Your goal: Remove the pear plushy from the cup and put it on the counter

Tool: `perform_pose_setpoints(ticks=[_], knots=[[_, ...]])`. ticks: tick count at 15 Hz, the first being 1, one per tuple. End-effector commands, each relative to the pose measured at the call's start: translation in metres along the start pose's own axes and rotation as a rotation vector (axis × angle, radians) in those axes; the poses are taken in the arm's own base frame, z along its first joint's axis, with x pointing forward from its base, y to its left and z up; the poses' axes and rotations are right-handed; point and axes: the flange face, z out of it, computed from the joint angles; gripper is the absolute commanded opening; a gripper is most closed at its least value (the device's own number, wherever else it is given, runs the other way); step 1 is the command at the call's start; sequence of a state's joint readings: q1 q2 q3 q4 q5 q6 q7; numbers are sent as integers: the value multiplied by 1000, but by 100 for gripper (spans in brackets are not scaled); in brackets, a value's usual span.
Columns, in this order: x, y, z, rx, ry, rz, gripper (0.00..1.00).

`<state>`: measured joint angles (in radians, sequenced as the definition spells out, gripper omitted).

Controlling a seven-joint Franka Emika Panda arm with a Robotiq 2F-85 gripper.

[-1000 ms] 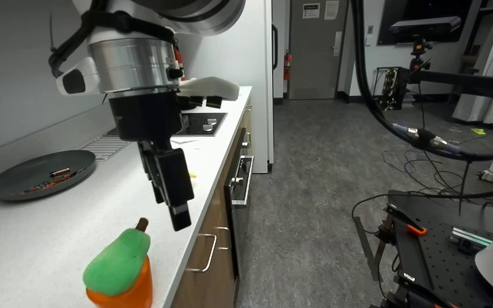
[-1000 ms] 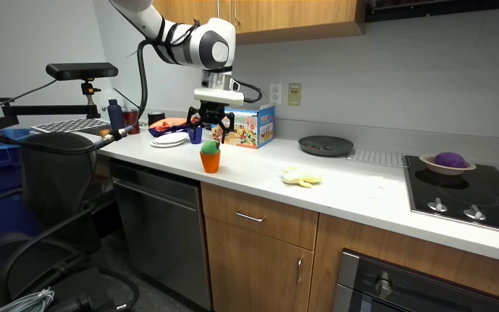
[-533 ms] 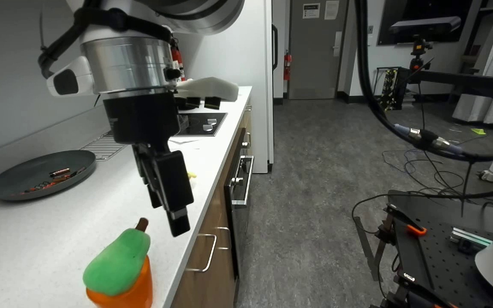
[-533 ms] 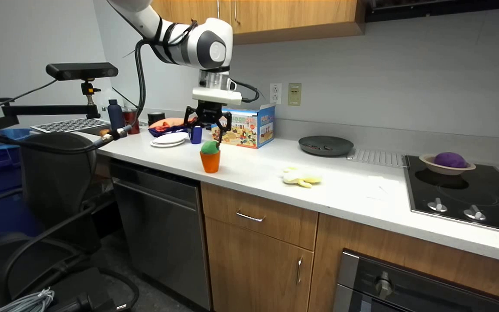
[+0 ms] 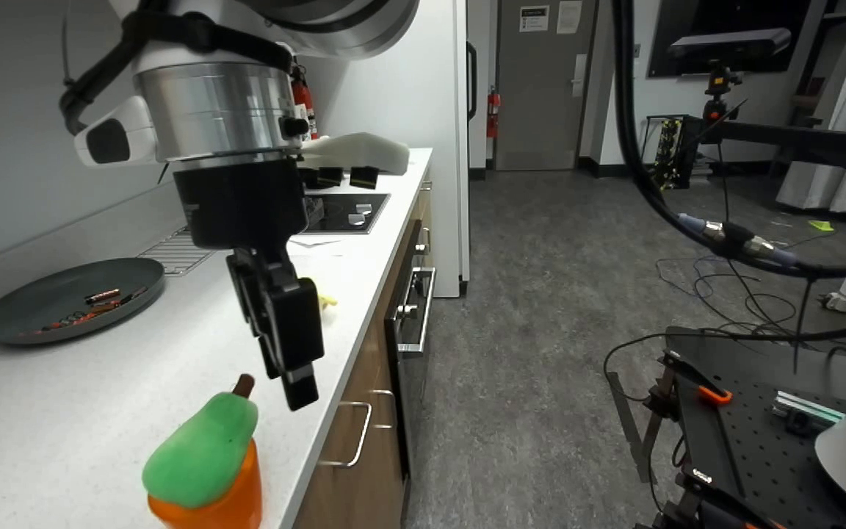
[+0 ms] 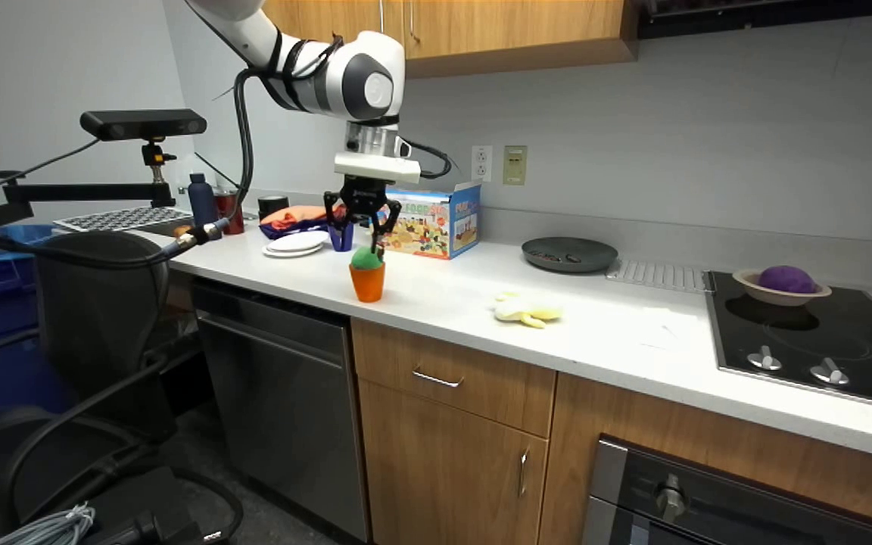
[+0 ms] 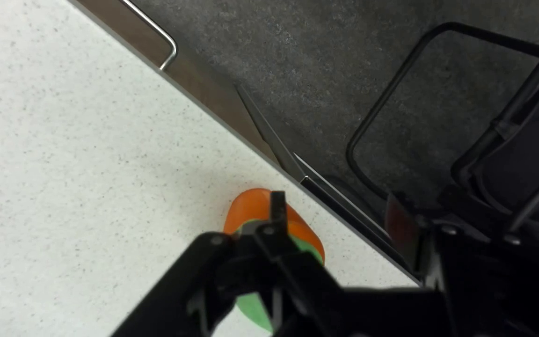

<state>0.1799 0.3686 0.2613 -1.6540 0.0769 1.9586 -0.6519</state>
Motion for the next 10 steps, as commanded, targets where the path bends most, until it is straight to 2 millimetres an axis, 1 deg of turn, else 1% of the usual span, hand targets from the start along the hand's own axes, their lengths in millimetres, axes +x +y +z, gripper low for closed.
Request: perform_pose_setpoints(ticks=[1, 4, 5, 6, 7, 8, 9, 10], knots=[[5, 0, -4, -6, -7, -17, 27], [5, 0, -4, -12, -5, -21, 5], [6, 1, -4, -16, -2, -24, 0], [6, 1, -4, -17, 3, -20, 0], [6, 1, -4, -19, 5, -21, 32], [6, 1, -5, -20, 7, -22, 26], [7, 1, -5, -20, 9, -23, 27], [7, 1, -5, -21, 10, -24, 33]])
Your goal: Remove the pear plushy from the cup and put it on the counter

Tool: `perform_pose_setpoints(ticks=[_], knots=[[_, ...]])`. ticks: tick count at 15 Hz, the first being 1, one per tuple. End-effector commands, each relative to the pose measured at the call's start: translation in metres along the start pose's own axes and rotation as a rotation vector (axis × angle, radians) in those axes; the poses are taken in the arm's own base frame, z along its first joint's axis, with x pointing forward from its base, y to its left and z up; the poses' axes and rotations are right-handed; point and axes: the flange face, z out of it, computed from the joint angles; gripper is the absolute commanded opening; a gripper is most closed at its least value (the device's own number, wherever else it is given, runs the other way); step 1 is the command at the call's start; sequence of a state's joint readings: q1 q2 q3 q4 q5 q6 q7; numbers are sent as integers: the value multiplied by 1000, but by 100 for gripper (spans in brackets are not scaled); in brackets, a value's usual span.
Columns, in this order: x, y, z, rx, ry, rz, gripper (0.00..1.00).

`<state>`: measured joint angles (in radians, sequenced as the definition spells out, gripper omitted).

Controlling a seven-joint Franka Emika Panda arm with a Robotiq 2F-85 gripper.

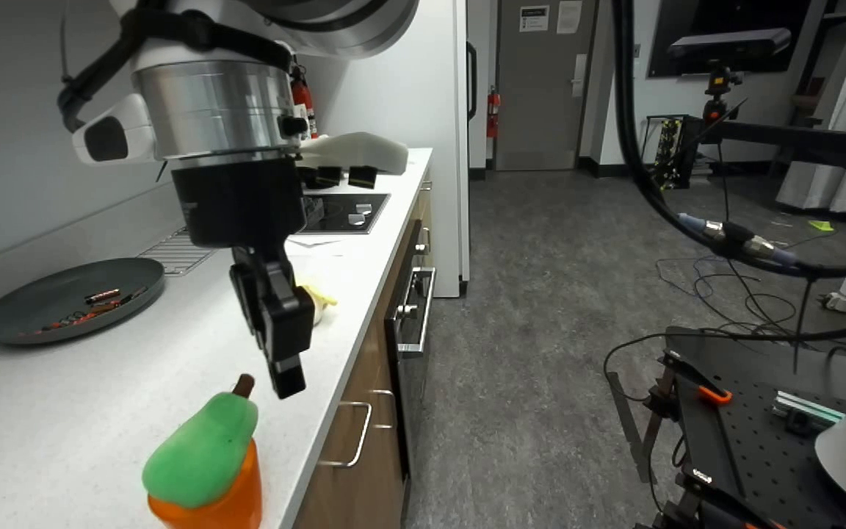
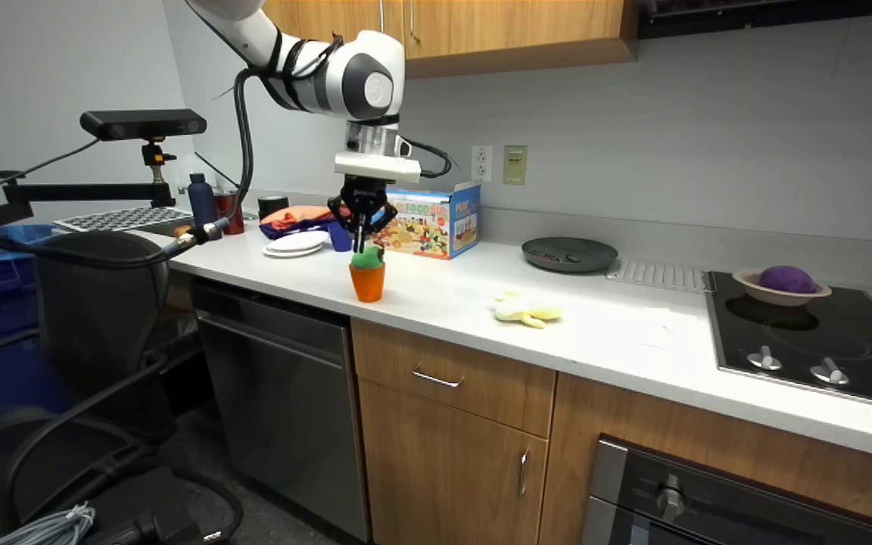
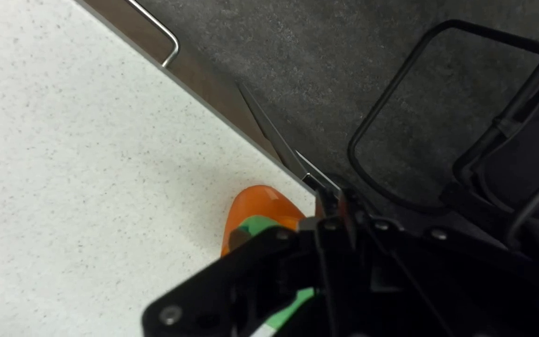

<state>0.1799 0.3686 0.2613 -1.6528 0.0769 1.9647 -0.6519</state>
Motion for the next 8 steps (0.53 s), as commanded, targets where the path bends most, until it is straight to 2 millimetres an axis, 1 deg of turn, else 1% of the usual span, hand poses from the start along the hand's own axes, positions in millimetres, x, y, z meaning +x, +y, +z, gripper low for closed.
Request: perform_pose_setpoints(ticks=[1, 2, 4, 7, 8], knots=[[6, 1, -4, -16, 3, -23, 40], [6, 1, -4, -14, 0, -22, 49], [6, 0, -4, -9, 4, -24, 62], [6, 0, -4, -9, 3, -8, 86], [1, 0, -1, 0, 0, 0, 92]])
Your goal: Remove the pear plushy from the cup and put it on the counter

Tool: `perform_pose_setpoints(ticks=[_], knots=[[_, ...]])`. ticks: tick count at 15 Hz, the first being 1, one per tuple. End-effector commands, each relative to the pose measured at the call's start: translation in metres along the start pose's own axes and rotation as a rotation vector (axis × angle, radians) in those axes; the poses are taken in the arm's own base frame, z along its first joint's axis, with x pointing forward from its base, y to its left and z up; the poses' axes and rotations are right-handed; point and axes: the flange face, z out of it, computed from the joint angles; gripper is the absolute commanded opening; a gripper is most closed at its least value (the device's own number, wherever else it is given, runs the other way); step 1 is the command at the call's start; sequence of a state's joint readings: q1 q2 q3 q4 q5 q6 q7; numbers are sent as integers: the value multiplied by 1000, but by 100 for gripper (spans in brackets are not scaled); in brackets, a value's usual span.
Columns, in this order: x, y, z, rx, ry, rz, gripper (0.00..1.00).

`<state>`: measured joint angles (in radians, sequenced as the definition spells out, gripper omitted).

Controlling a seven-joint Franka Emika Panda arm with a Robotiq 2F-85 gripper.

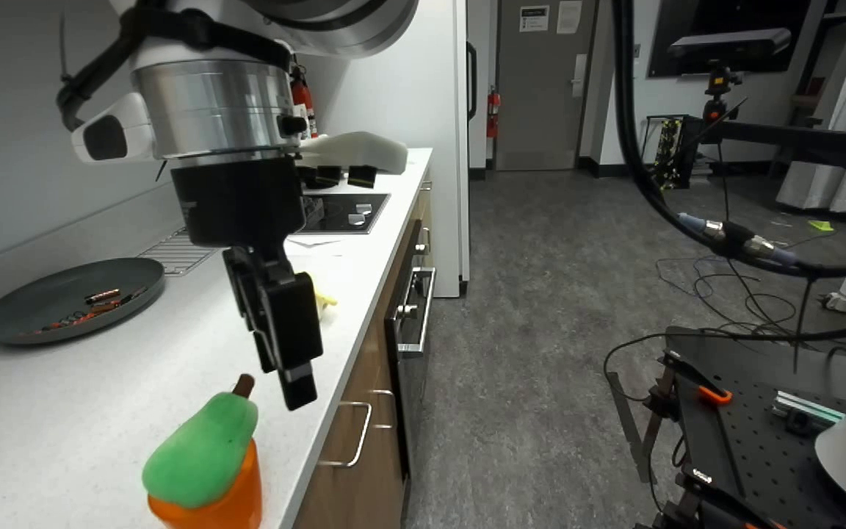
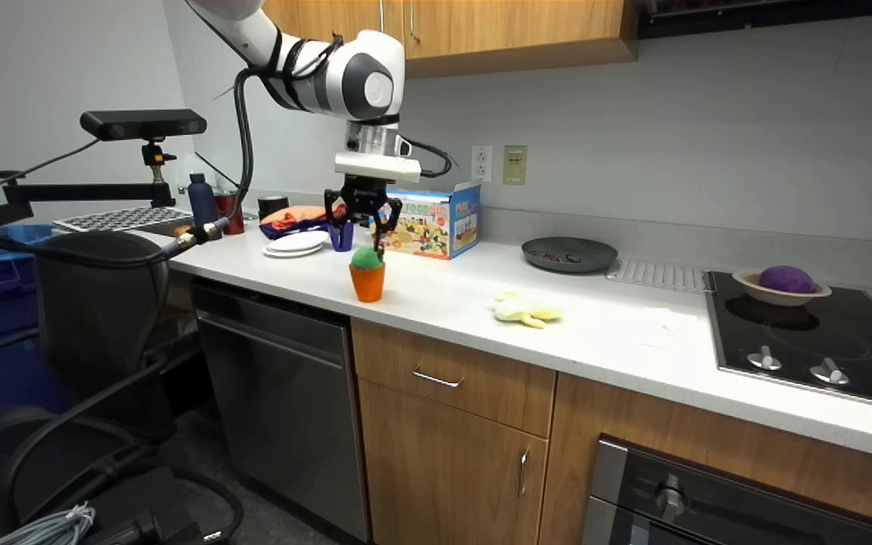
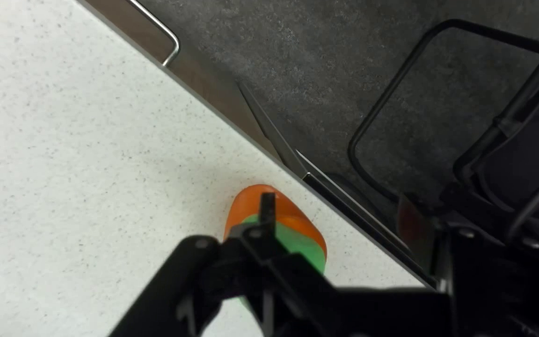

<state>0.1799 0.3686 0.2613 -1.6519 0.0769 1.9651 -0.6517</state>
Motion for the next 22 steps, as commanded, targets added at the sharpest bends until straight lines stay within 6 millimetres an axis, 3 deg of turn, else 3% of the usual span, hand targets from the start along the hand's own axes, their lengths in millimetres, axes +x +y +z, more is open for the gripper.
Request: perform_pose_setpoints(ticks=[1, 3, 8, 10, 16, 22], knots=[[1, 0, 0, 1, -2, 1, 76], [0, 0, 1, 2, -3, 1, 91], [0, 0, 1, 2, -3, 2, 93], [0, 1, 0, -14, -2, -5, 100], [24, 23, 3, -114, 33, -58, 100], [57, 32, 32, -98, 37, -145, 100]])
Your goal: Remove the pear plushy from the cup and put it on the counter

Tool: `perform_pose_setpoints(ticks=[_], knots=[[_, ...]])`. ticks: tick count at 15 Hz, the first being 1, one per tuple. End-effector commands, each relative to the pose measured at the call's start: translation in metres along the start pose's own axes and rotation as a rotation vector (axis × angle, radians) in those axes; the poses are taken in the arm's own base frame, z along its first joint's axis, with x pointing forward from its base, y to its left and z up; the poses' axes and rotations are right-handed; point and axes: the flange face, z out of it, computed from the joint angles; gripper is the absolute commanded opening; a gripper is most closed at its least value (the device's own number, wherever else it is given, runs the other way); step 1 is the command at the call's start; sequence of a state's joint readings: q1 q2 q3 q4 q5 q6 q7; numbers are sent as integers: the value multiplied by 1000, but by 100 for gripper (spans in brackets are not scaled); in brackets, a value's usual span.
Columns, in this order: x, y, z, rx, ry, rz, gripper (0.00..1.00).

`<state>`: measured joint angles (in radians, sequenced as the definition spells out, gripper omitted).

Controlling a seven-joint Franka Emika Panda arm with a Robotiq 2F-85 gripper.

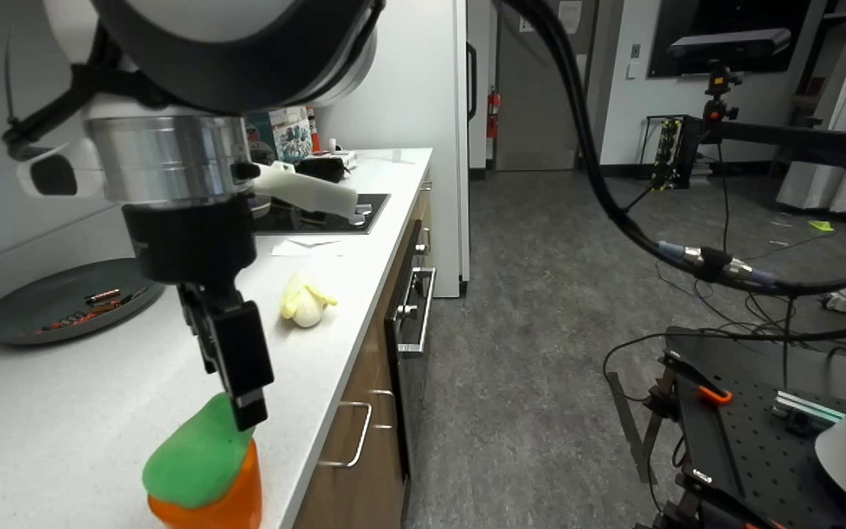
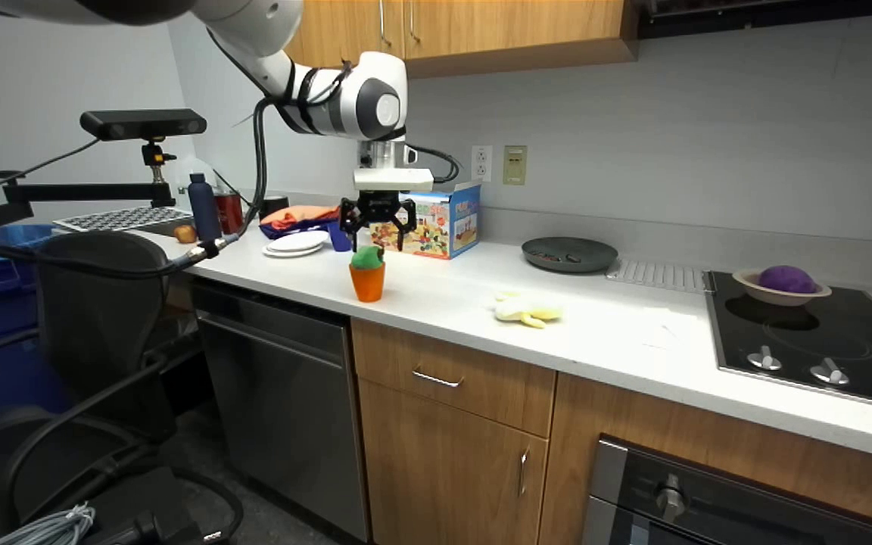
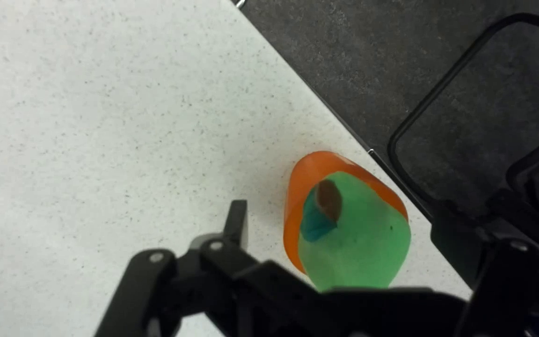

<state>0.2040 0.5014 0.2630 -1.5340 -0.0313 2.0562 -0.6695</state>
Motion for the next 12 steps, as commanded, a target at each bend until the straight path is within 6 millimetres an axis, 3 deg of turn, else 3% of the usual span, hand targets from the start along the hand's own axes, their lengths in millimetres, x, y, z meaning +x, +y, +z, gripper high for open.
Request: perform_pose_setpoints(ticks=[1, 2, 3, 6, 12], knots=[[30, 7, 13, 4, 22, -90, 100], [34, 7, 14, 4, 26, -108, 92], [38, 8, 16, 3, 27, -123, 74], [45, 14, 15, -6, 36, -141, 49], [49, 21, -7, -34, 76, -153, 6]])
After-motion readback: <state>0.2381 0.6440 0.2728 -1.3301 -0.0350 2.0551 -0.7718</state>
